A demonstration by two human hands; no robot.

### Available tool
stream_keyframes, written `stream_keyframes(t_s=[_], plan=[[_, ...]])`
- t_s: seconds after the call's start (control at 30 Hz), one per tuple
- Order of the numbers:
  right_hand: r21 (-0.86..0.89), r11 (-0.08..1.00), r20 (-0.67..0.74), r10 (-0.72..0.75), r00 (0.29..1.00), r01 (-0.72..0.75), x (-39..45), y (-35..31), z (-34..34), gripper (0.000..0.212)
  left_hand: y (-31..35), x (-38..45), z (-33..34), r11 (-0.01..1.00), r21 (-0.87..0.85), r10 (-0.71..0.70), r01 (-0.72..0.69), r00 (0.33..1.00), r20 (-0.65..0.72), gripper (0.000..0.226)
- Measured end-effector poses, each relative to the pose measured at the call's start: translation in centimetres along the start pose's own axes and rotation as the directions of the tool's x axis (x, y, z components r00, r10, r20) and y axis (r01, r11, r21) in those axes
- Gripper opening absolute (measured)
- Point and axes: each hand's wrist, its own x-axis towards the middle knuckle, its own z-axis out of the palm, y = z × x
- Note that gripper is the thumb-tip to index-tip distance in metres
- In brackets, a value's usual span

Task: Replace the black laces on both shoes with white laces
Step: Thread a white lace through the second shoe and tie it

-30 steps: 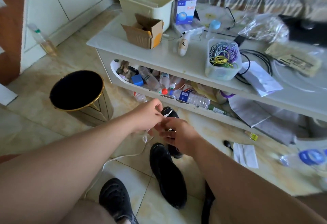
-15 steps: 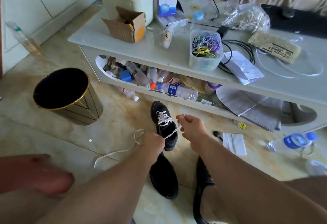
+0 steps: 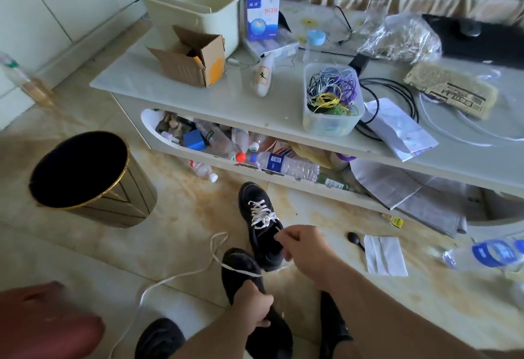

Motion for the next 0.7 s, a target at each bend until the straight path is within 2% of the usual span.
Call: stream_keyframes(t_s=[0.03,0.1,0.2,0.23,0.3,0.4,0.47,0.57,0.7], plan=[[-0.014,1.0,0.005,0.001,1.0,-0.001,0.1,-0.6,0.0,0.026,0.2,-0.8,-0.8,0.999,-0.045,0.005,-0.004,1.0,0.023,0.035],[-0.056,0.998,0.023,-0.023,0.999,0.024,0.0,-2.1,0.2,0.027,0.9,-2.2,-2.8,1.0,-0.028,-0.009,0.01,0.999,0.053,0.007],[-0.148,0.982,0.063,-0.106,0.992,0.114,-1.1,-4.9,0.2,0.026,3.9,-4.2,-6.9,0.985,0.16,0.069,-0.07,0.998,0.015,0.026],[-0.157,0.978,0.057,-0.131,0.99,0.138,-1.7,-6.0,0.0,0.024,4.9,-5.2,-8.4,0.968,0.224,0.108,-0.111,0.994,0.027,0.026],[-0.144,0.971,0.034,-0.189,0.981,0.192,-3.2,-8.1,-0.7,0.018,6.9,-8.3,-11.0,0.921,0.341,0.174,-0.187,0.982,0.068,0.009],[-0.244,0.93,-0.008,-0.285,0.958,0.275,-5.3,-10.8,-2.1,0.019,9.4,-13.8,-14.4,0.834,0.454,0.316,-0.313,0.946,0.071,0.011],[-0.379,0.887,-0.041,-0.299,0.953,0.262,-6.7,-12.1,-3.1,0.024,10.9,-17.5,-16.3,0.772,0.5,0.424,-0.393,0.904,0.056,0.009],[-0.57,0.804,-0.189,-0.331,0.924,0.171,-8.2,-13.4,-4.8,0.031,12.5,-21.9,-18.9,0.722,0.514,0.524,-0.464,0.851,0.031,0.014],[-0.596,0.795,-0.309,-0.354,0.883,0.11,-9.5,-15.5,-7.4,0.026,12.8,-25.6,-21.6,0.692,0.521,0.553,-0.5,0.831,0.062,0.014]])
